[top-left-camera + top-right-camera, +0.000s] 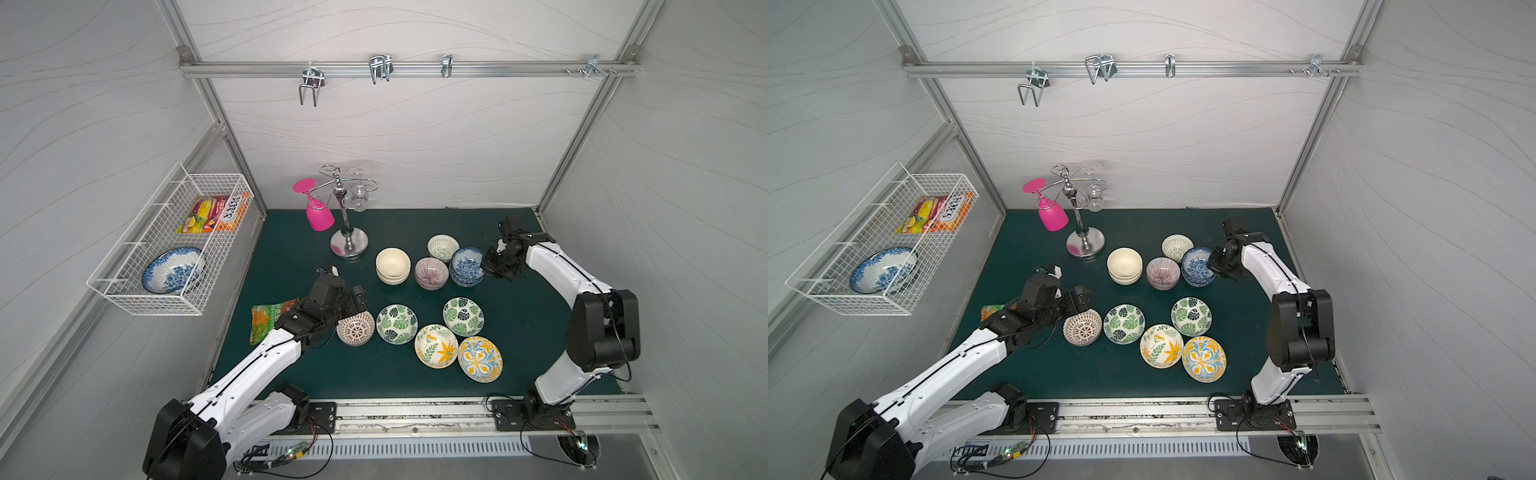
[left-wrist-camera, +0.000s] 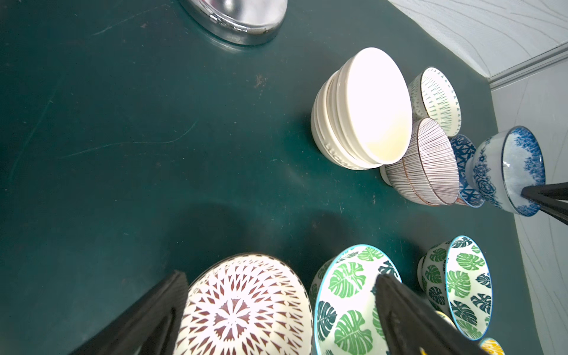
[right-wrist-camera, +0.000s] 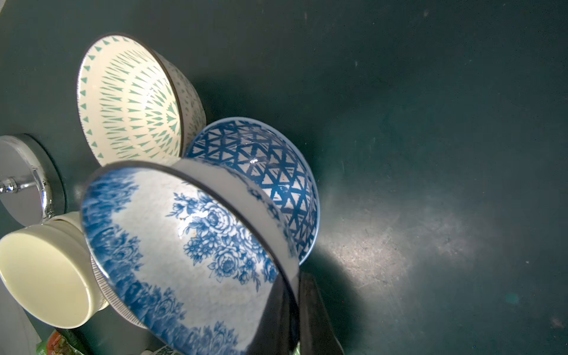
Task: Stack the bowls
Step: Place the bowl on the bowl.
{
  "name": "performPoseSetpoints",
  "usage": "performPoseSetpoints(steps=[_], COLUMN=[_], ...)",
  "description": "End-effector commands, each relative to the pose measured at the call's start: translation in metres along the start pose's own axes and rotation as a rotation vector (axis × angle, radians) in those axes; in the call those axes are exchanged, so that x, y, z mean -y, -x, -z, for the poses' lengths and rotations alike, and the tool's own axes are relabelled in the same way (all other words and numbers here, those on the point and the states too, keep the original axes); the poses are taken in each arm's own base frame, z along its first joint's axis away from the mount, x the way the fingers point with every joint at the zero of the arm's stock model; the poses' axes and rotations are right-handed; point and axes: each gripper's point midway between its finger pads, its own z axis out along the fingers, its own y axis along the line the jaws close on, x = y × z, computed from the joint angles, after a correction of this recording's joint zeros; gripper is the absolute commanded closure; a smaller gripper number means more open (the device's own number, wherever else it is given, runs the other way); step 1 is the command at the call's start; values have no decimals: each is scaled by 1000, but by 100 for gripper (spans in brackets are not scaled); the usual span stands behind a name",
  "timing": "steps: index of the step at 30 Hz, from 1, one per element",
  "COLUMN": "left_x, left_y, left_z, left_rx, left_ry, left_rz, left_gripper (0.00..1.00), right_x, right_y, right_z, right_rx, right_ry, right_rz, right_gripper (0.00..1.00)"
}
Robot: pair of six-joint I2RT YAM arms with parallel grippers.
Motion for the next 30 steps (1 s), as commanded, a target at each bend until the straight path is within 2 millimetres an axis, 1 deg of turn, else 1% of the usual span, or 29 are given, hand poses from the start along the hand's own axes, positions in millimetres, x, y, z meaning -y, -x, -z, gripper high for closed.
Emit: performPoseSetpoints(steps=[1,8,13,16,17,21,22,24,25,28,30], left_x=[17,16,17,17,17,16,16,15,15,15,15], left_y=[20,21,22,21,22,22,22,22,22,22,22], left_z=[5,4,3,2,2,3,3,4,4,4,4], left_rx=[55,59,60,58,58,63,67,70,71,72,73], left_ry=[-54,-50,-50,-49,-49,-48,-48,-49,-50,-50,-52], left_rz=[-5,-3,-3,-4,-5,-2,-1,0,1,1,2], left_gripper=[0,0,0,0,0,0,0,0,0,0,0], right_x=[-6,-1,3,2,1,-5,-7,-8,-9,-12,-13], right_y=[7,5,4,2,2,3,3,4,4,4,3], right_z=[-9,-26,-32,-34,-34,-26,-23,-17,-14,4,19], right_rx=[8,-21,-25,-36,-40,-30,-27,-21,-17,2,25], right_ry=[40,18,-4,2,7,17,20,17,16,28,35], right_rz=[10,10,15,21,22,32,34,36,37,43,46], right_gripper=[100,100,100,99,93,61,55,46,44,36,29])
